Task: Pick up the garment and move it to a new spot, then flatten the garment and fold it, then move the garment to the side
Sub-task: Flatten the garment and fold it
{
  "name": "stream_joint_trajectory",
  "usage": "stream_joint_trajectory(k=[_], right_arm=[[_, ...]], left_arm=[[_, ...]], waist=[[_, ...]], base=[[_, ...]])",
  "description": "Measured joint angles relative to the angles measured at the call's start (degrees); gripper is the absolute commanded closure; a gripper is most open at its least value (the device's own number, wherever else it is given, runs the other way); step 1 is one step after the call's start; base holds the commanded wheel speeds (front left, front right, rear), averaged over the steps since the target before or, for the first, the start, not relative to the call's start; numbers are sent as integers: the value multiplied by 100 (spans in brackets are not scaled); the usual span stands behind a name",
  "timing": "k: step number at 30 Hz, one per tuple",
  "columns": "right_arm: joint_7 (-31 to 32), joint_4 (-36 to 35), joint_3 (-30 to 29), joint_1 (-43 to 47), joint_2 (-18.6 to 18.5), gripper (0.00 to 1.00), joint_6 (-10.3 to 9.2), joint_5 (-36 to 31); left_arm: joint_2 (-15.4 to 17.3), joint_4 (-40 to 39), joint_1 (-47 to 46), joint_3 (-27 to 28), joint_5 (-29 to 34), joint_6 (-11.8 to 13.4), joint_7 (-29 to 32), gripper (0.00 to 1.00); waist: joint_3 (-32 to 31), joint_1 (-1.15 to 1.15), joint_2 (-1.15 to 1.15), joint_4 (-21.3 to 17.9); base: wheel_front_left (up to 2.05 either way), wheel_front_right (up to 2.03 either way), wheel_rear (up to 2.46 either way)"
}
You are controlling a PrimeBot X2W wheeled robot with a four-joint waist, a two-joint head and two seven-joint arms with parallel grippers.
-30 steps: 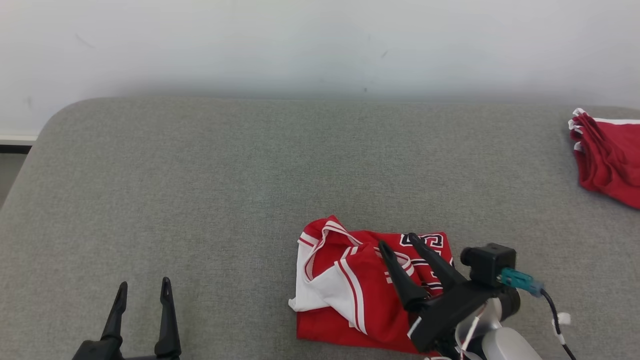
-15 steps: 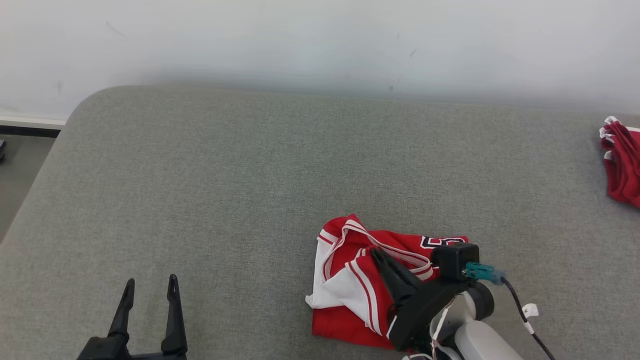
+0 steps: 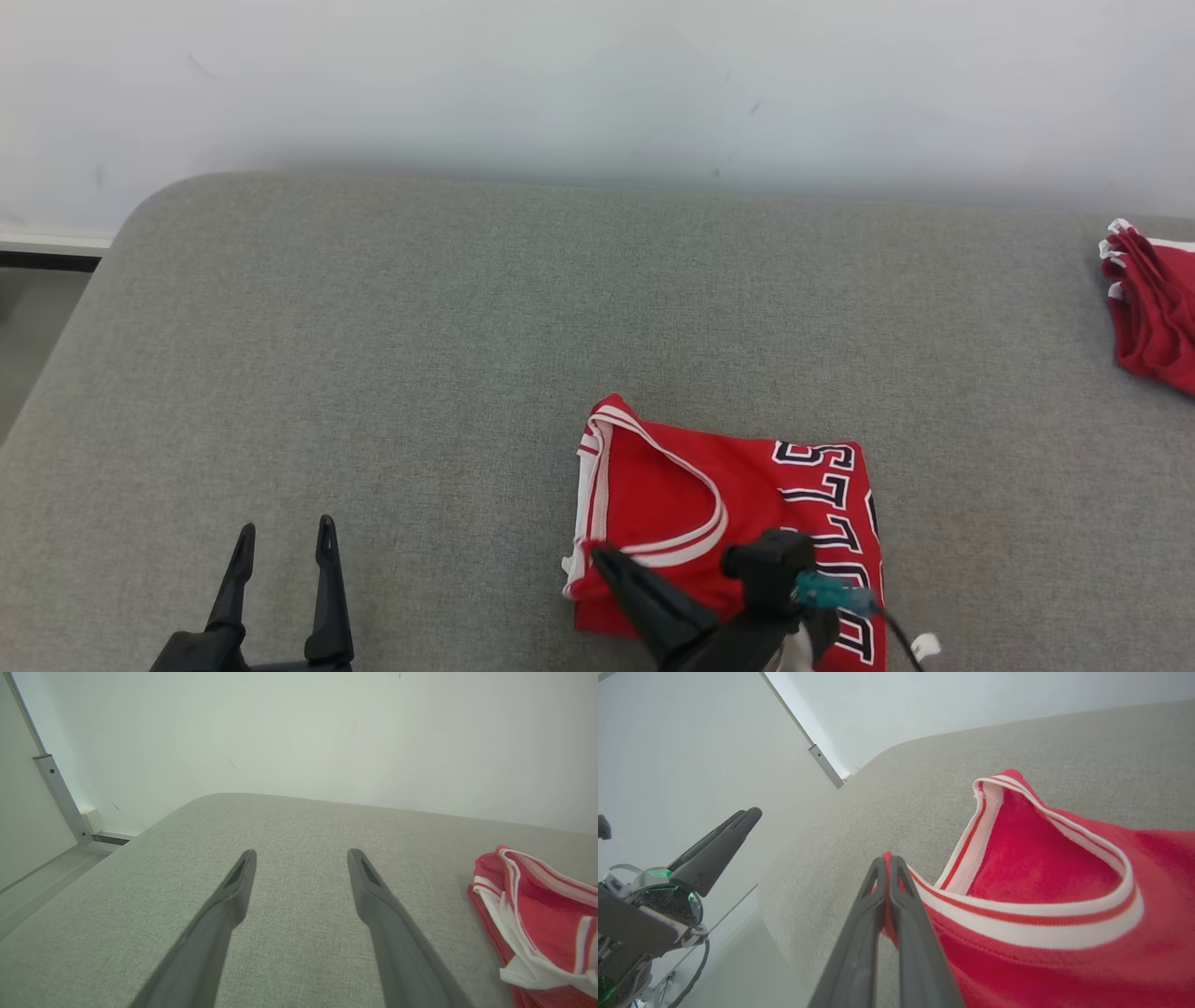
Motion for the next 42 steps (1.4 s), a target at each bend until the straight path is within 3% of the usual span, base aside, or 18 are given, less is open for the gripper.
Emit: stream_joint_trajectory(k=[1, 2, 3, 4, 8, 12, 18, 28, 42], right_arm=[[25, -15, 98, 57, 7, 100, 0, 14], [8, -14, 160, 94, 15, 94, 0, 37], [-46, -15, 247, 102, 18, 44, 0, 45], [-138, -18, 309, 102, 29, 0, 0, 80], [-445, 127, 510, 51, 0, 0, 0, 26], [-824, 131, 345, -59, -79, 0, 0, 42], [-1300, -13, -586, -75, -223, 0, 0, -205], [-1466, -441, -2151, 513, -258, 0, 0, -761], [-1511, -894, -3039, 1480, 105, 0, 0, -1177]], left_arm=[[1, -5, 1, -11, -1, 7, 0, 0], [0, -10, 1, -26, -2, 21, 0, 0], [0, -7, -1, -31, -2, 24, 0, 0], [-1, 9, -3, -21, -3, 10, 0, 0], [0, 55, -26, -9, -7, -14, 0, 0], [0, 60, -26, 47, 1, -23, 0, 0], [-1, -27, 65, 81, 31, -8, 0, 0], [1, -104, 164, 201, 119, -60, 0, 0], [-1, -205, 330, 256, 170, -94, 0, 0]], waist=[[6, 0, 0, -4], [13, 0, 0, -6], [22, 0, 0, -6], [33, 0, 0, -6], [55, 1, 0, -11], [38, 0, 0, -57], [-36, 0, 0, -189], [-115, 0, 0, -482], [-218, 0, 0, -662]], base=[[0, 0, 0], [0, 0, 0], [0, 0, 0], [0, 0, 0], [0, 0, 0], [0, 0, 0], [0, 0, 0], [0, 0, 0], [0, 0, 0]])
